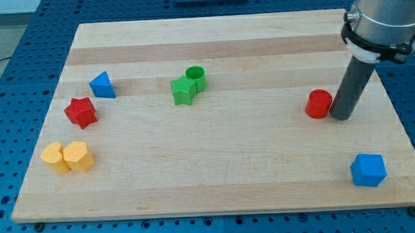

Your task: Move the blue cube to the left of the red circle

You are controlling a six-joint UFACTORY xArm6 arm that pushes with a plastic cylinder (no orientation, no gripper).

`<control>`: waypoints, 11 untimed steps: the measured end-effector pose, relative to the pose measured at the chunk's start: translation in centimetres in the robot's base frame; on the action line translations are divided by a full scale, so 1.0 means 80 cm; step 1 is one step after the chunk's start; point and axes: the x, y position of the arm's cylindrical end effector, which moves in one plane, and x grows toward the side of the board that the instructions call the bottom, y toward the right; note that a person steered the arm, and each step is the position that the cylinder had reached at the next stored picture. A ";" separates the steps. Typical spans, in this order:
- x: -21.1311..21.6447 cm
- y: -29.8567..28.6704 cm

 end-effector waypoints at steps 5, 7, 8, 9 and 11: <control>0.070 0.144; 0.150 -0.037; 0.080 -0.115; 0.053 -0.122; 0.040 -0.142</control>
